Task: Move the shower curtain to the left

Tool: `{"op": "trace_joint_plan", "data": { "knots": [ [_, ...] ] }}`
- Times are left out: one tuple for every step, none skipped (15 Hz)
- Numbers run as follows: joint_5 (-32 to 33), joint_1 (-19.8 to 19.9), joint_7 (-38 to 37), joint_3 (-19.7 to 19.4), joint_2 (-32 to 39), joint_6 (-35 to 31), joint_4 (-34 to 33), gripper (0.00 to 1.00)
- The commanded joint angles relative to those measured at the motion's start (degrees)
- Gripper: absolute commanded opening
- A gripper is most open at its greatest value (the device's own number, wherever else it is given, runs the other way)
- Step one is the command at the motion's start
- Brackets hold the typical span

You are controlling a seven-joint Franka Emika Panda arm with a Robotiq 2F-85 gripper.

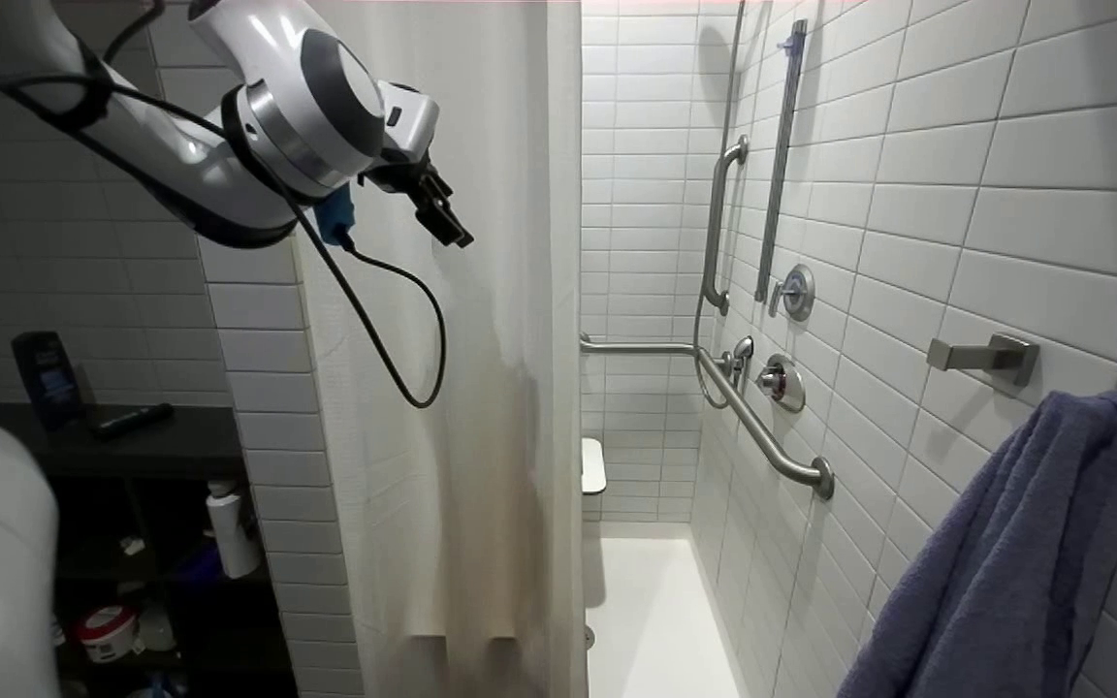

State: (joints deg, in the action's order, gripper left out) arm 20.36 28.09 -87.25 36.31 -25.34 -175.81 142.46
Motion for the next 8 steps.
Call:
{"op": "trace_joint_plan", "data": {
  "knots": [
    [-1.33, -0.78, 0.72, -7.92, -3.16, -7.67, 5.99, 1.0],
    [-1.39, -1.28, 1.03, -10.55, -3.4, -9.45, 7.2, 1.0],
    [-1.09, -0.91, 1.02, -12.65, -3.36, -11.69, 8.28, 1.0],
    [-0.83, -1.2, 1.24, -14.83, -3.15, -13.29, 9.0, 1.0],
    [-0.47, -1.33, 1.56, -16.62, -2.77, -14.81, 9.56, 1.0],
    [-0.02, -1.52, 2.07, -18.13, -1.98, -16.31, 9.82, 1.0],
    [-0.16, -0.33, 1.58, -15.75, -1.66, -13.85, 8.34, 1.0],
    [-0.12, -0.26, 1.91, -16.5, -1.61, -14.3, 8.75, 1.0]
  ]
}}
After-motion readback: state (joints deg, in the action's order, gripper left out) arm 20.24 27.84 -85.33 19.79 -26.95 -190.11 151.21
